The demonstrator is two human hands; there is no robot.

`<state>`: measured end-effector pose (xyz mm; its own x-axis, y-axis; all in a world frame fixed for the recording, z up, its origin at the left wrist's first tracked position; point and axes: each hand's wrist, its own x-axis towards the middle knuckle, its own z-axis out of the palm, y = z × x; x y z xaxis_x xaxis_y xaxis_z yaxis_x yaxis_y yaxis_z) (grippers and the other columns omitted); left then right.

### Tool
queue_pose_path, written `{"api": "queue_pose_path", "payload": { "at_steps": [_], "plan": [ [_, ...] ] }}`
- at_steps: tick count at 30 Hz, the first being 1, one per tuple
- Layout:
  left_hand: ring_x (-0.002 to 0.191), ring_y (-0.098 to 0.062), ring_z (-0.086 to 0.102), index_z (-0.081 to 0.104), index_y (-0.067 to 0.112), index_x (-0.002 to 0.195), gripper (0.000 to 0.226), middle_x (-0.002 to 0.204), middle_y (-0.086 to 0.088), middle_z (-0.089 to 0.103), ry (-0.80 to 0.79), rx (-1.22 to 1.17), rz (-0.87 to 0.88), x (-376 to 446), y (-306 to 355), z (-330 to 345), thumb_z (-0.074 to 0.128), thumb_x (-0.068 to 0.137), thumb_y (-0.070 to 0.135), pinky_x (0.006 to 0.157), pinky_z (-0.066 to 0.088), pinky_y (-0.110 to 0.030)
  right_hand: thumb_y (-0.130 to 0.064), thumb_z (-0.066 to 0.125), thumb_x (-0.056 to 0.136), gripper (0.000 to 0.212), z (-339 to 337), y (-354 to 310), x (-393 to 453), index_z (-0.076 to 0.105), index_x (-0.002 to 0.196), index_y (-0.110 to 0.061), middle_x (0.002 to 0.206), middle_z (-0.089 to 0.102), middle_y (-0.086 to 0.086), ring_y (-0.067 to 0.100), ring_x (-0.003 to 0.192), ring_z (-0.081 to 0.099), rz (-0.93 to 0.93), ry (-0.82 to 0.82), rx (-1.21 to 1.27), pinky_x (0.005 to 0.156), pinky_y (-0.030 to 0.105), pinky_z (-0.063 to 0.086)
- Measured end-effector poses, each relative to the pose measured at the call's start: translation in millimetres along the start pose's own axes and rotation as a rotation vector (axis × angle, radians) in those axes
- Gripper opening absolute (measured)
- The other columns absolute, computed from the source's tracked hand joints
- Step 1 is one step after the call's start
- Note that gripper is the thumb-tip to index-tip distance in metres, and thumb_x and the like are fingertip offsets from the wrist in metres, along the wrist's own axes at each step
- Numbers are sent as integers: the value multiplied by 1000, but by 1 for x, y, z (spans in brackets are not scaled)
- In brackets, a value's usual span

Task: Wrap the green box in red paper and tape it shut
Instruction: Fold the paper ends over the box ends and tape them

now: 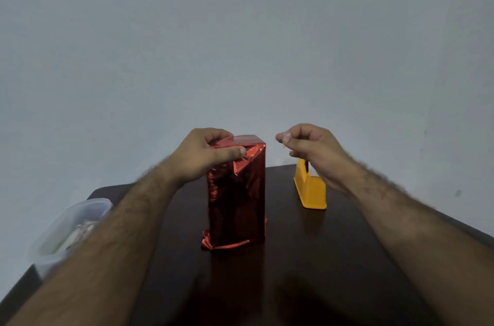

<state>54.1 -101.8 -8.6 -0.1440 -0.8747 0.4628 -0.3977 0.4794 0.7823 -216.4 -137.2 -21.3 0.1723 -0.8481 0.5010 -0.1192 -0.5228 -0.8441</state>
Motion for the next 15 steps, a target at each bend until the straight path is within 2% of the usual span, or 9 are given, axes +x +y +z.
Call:
{"api": "queue_pose_path", "payload": {
  "at_steps": [3,5,8,13,15],
  "plan": [
    [97,-24,77,78,23,96,16,108,-13,78,15,13,2,1,0,-2,89,85,27,92,60,-41,-13,72,99,8,11,-48,23,70,93,-18,112,75,15,20,108,71,-68,-201,-148,91,40,50],
    [98,-22,77,77,29,95,17,107,-9,79,7,28,5,2,0,-2,90,84,31,93,60,-40,-12,69,101,5,17,-74,35,69,98,-16,102,76,10,17,102,70,-76,-358,-231,89,40,49],
    [98,-23,77,78,23,106,28,104,-5,81,-10,16,1,3,-2,-3,90,83,34,94,60,-44,-13,65,103,6,28,-102,52,68,100,-17,94,71,4,17,93,69,-31,-576,-396,85,38,50],
    [99,-22,78,75,32,101,24,105,-3,81,-13,0,1,4,-4,-3,91,83,32,97,61,-45,-10,65,101,9,52,-114,79,70,96,-15,80,62,1,15,77,57,105,-712,-631,76,35,50],
    [98,-22,78,77,27,107,28,105,-3,81,-27,-6,0,4,-4,-4,91,84,32,97,62,-45,-9,64,100,11,61,-115,86,71,94,-15,74,59,0,15,72,53,161,-738,-685,74,34,49]
  ]
}}
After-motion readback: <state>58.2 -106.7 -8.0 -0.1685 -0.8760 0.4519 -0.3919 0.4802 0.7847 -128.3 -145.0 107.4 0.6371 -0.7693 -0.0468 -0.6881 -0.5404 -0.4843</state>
